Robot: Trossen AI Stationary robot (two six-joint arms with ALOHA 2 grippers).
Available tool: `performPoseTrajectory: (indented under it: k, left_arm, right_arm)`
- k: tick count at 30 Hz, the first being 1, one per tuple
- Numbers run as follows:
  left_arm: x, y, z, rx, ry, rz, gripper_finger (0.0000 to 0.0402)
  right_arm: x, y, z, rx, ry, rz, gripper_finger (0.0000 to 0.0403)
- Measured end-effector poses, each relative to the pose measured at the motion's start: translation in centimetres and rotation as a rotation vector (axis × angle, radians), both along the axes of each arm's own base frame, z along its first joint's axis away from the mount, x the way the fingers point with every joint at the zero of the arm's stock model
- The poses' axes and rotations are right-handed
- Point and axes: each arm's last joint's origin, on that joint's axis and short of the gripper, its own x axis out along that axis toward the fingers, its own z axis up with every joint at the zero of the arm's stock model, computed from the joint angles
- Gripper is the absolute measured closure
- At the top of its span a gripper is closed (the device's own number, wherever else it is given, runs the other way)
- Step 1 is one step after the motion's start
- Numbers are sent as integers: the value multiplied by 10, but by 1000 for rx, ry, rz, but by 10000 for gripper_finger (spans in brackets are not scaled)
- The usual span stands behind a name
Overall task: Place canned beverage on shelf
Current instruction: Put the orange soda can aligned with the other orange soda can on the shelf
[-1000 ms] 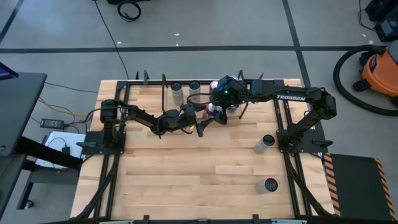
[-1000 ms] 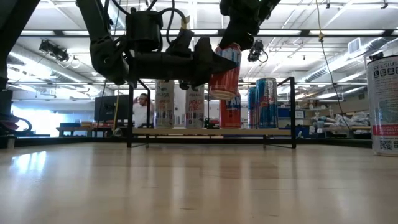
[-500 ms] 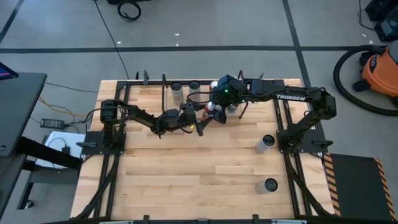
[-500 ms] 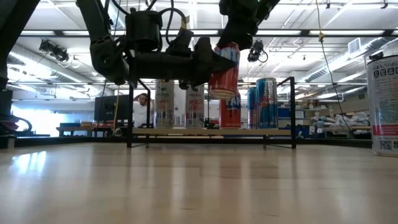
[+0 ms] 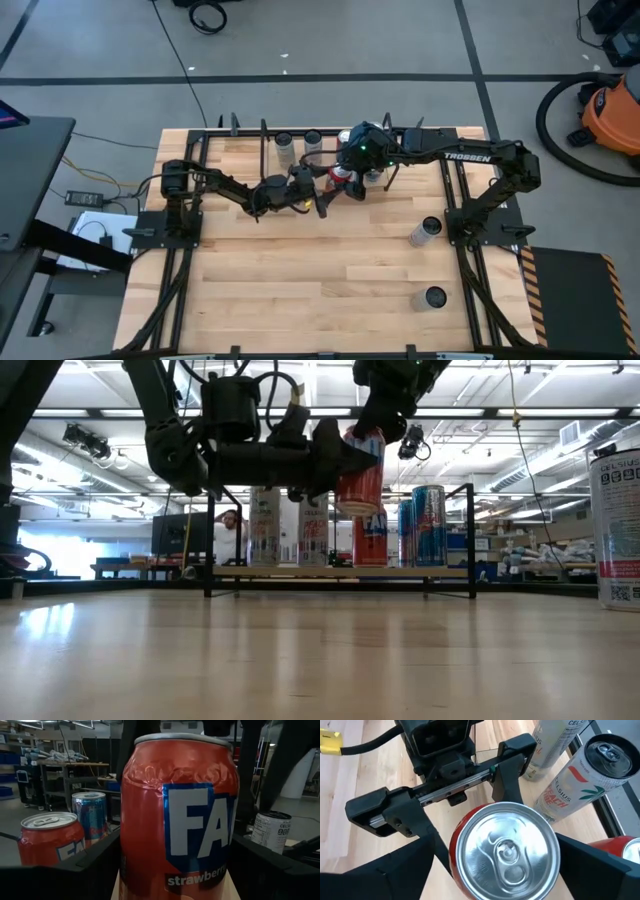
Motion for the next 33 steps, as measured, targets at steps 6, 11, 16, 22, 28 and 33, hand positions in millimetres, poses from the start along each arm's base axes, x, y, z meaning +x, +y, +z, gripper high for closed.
performPoseTrajectory:
  k: [6,11,16,22,28,33]
  left_arm:
    - [0,0,2,3,-15,0,88]
    - [-1,0,4,1,-39,0,88]
    - [6,1,10,-7,-46,-8,88]
    - [14,1,13,-9,-19,-37,88]
    - [14,1,13,-5,-12,-40,88]
    - [14,1,13,-8,-13,-41,88]
  right_arm:
    - [0,0,-1,16,5,-16,14]
    - [0,-1,-2,1,9,-28,18]
    - [0,-2,-2,-19,12,-71,20]
    - [-1,-1,-3,-18,37,-72,55]
    - [-2,-1,-4,-18,43,-71,93]
    - [-2,-1,-4,-11,42,-65,93]
